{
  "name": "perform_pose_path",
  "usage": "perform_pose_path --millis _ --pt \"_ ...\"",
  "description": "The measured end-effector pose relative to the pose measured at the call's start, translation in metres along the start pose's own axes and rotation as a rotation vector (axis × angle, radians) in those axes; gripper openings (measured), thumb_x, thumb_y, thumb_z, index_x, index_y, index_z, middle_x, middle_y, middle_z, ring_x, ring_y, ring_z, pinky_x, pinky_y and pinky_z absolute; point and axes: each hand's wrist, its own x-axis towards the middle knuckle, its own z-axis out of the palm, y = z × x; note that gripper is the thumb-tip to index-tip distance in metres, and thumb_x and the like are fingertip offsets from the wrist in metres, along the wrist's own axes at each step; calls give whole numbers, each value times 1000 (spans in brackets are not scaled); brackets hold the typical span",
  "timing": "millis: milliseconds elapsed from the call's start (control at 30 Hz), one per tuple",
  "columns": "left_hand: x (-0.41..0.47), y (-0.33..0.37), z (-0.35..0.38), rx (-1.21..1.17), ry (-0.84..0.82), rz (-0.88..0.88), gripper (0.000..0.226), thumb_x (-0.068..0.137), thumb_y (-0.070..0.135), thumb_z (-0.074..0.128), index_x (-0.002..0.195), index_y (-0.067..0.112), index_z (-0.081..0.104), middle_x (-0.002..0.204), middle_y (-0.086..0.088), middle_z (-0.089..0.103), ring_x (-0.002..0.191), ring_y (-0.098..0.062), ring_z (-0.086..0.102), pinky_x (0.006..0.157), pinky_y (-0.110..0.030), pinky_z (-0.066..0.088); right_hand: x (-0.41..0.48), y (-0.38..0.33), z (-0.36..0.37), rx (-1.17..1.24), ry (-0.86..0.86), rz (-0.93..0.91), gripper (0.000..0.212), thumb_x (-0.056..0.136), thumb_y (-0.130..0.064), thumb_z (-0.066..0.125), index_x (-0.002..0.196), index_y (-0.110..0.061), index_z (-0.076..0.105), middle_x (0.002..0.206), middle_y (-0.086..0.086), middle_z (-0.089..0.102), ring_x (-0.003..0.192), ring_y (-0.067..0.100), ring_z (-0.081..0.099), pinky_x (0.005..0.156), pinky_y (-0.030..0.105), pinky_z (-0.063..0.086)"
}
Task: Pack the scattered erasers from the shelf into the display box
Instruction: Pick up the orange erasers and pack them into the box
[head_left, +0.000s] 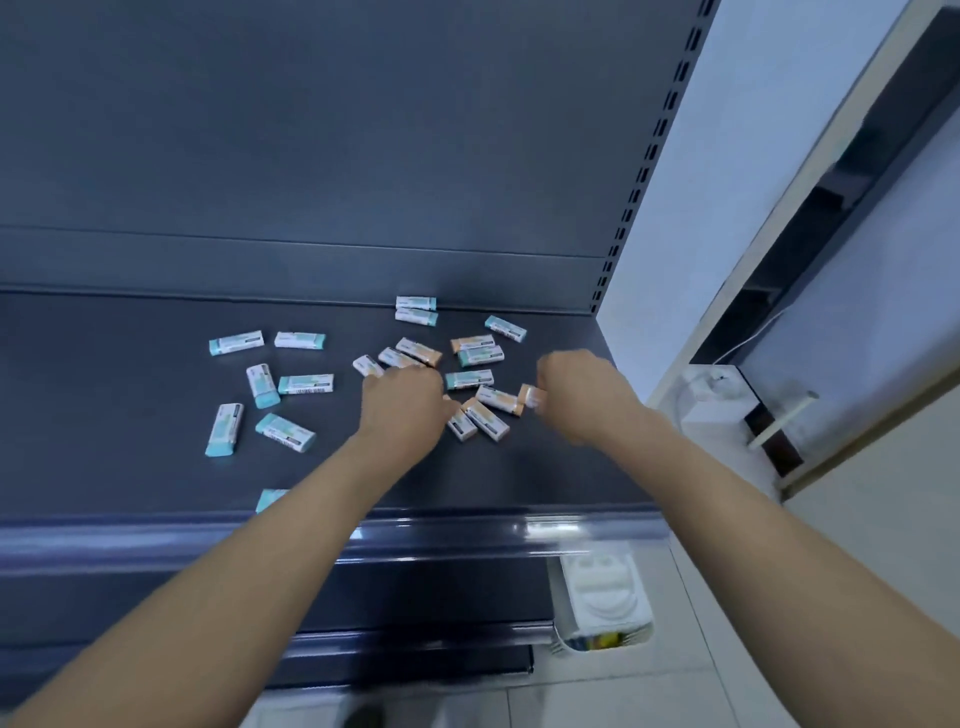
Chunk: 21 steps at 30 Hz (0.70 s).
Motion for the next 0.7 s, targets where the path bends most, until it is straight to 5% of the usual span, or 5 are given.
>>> perform_pose_path --millis 167,400,700 --pt "10 22 7 -100 -49 -133 42 82 52 59 87 10 58 99 -10 66 98 -30 59 80 -35 39 4 13 -12 64 95 -45 8 89 -15 55 96 -12 53 105 14 61 87 34 56 67 31 40" --pt "19 16 11 -158 -129 -189 14 82 18 62 91 8 56 107 -13 63 100 -33 59 75 -35 43 4 22 -14 142 177 -108 20 87 -12 55 108 -12 57 107 10 62 96 34 57 73 35 45" --pt "5 -2 -9 -260 -13 -93 13 80 17 60 75 11 50 94 -16 63 92 -36 58 73 -36 45 5 1 -21 198 284 -197 21 88 -8 51 108 -11 59 106 10 58 94 32 56 74 37 49"
